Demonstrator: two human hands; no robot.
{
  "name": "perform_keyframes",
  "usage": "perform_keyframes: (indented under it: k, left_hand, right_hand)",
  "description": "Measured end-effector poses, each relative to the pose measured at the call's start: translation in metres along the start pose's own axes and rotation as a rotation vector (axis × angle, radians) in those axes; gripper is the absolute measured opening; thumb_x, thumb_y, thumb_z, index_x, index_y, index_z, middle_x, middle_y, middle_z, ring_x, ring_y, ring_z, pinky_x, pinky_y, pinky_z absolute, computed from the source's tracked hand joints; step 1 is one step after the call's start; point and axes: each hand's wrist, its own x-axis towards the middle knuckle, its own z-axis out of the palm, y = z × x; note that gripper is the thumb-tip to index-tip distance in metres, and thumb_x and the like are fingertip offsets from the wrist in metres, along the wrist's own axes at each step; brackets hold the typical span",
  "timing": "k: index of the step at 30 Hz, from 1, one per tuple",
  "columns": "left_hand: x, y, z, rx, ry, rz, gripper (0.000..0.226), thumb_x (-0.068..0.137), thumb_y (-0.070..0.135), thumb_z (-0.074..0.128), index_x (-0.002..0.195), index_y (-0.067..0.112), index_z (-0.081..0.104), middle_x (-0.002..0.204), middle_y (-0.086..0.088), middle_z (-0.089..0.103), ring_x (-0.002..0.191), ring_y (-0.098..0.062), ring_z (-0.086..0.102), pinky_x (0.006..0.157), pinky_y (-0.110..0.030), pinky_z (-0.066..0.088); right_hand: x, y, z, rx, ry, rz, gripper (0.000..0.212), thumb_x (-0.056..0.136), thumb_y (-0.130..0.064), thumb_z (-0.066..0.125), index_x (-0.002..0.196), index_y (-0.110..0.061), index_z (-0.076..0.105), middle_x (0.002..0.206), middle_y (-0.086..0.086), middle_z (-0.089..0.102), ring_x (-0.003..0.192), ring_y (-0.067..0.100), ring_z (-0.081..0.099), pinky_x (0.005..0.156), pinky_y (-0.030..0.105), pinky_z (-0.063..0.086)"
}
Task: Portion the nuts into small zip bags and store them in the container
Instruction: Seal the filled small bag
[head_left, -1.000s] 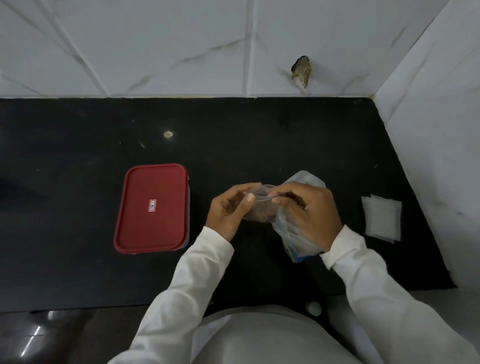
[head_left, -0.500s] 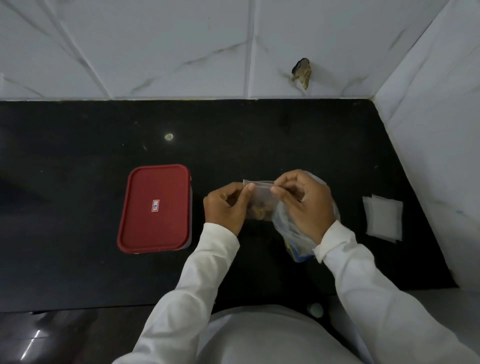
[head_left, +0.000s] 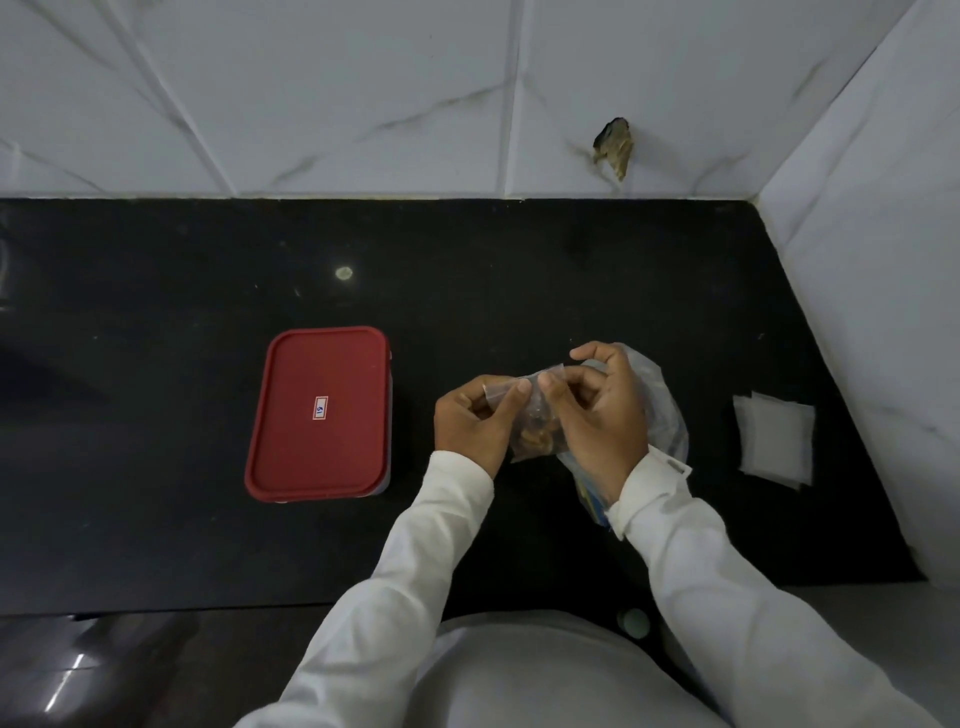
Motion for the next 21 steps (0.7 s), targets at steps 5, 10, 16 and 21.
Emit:
perform_keyframes:
  k: [5,10,16,21]
  left_hand:
    - [0.0,-0.002,0.006,0.064,0.1,-0.038,0.005,0.088,0.021,0.07,0.084,0.024,0.072,0.088,0.004,0.074,0.089,-0.012,0.07,0.082,-0.033,0.059]
    - [0.001,-0.003,0.001,-0.014,0.078,-0.139,0.009,0.083,0.028,0.075,0.086,0.019,0.073,0.085,0.003,0.076,0.086,-0.012,0.073,0.083,-0.036,0.06]
    - [0.001,-0.01,-0.001,-0.145,0.043,-0.209,0.012,0.084,0.026,0.074,0.078,0.016,0.073,0.086,0.0,0.076,0.091,-0.019,0.072,0.084,-0.04,0.057]
    - [0.0,-0.008,0.002,-0.142,0.071,-0.141,0.018,0.088,0.021,0.07,0.072,0.013,0.067,0.079,-0.001,0.072,0.089,-0.02,0.069,0.078,-0.035,0.056]
  right_hand:
    - [-0.005,0.003,0.01,0.017,0.044,0.034,0.036,0.09,-0.021,0.067,0.119,-0.02,0.047,0.09,-0.003,0.07,0.086,0.0,0.067,0.076,0.02,0.055]
    - [-0.003,0.006,0.006,0.152,0.093,0.249,0.017,0.087,-0.031,0.07,0.102,-0.024,0.068,0.092,-0.009,0.072,0.088,-0.001,0.067,0.067,0.013,0.052]
    - [0.003,0.012,0.007,0.192,0.153,0.412,0.008,0.087,-0.024,0.07,0.093,-0.019,0.072,0.091,-0.006,0.072,0.09,0.008,0.067,0.078,0.024,0.055]
    - [0.002,0.012,0.015,0.132,0.177,0.422,0.009,0.092,-0.025,0.065,0.095,-0.02,0.072,0.092,-0.006,0.07,0.091,0.006,0.062,0.071,0.02,0.048]
